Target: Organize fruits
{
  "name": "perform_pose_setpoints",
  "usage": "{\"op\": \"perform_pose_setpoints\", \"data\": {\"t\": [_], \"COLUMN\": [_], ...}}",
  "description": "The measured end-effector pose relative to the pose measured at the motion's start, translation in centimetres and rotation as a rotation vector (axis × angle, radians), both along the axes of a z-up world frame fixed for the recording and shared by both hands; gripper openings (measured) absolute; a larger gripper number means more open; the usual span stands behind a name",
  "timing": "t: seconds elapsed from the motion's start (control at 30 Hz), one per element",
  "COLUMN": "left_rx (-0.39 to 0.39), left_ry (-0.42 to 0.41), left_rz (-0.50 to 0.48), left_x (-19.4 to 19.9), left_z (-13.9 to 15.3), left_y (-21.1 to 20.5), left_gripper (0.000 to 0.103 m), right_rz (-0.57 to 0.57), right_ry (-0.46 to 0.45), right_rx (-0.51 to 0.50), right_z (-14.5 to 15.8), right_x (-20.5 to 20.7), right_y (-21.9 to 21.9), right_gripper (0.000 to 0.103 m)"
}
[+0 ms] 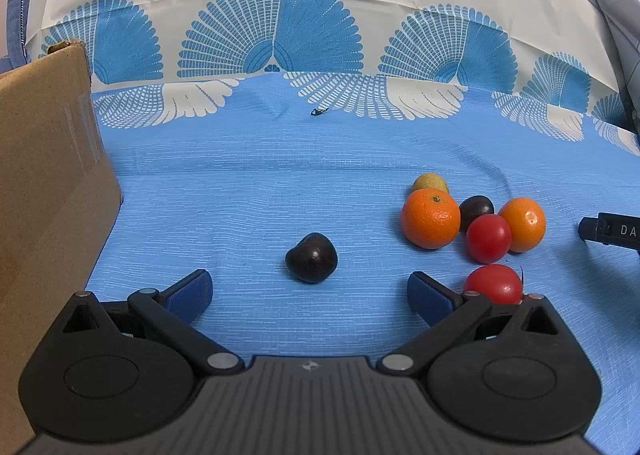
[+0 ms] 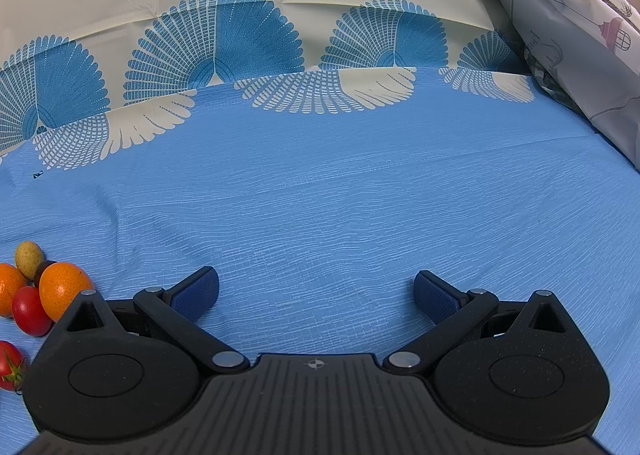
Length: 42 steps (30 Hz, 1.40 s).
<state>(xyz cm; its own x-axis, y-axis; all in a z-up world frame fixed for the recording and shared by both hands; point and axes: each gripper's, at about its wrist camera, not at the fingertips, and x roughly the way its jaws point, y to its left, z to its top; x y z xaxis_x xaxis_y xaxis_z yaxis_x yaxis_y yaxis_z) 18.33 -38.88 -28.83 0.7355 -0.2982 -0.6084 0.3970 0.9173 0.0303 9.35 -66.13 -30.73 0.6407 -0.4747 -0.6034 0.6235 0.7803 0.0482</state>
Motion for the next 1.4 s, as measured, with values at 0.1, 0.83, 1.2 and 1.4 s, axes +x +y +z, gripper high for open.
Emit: {"op": "perform_pose_setpoints", "data": {"t": [0.1,0.83,1.2,1.4], "left_rx": [0.0,-0.007,0.06,-0.075], "left_ry": [0.0,0.001,0.197,0.193], "left_rz": [0.0,0.0,-0.029,-0.163], "left_x": [0.0,0.0,-0.9,-3.2], "left_z": [0.0,0.0,2.3,5.2], "left_y": [0.0,0.0,3.0,4.6], "left_gripper": [0.103,0.103,0.103,0.103], "right_rz": [0.0,-0.001,-0.005,-0.014], "right_ry": [0.0,-0.001,0.011,0.002], "right_rx": [0.0,0.0,-0.006,0.043], "right_z": [0.0,-0.1,0.2,1.1], "right_x": [0.0,0.0,0.3,-1.9], "right_y": [0.0,0.0,0.0,0.6], "right_gripper": [0.102,0.103,0.102,0.103]}}
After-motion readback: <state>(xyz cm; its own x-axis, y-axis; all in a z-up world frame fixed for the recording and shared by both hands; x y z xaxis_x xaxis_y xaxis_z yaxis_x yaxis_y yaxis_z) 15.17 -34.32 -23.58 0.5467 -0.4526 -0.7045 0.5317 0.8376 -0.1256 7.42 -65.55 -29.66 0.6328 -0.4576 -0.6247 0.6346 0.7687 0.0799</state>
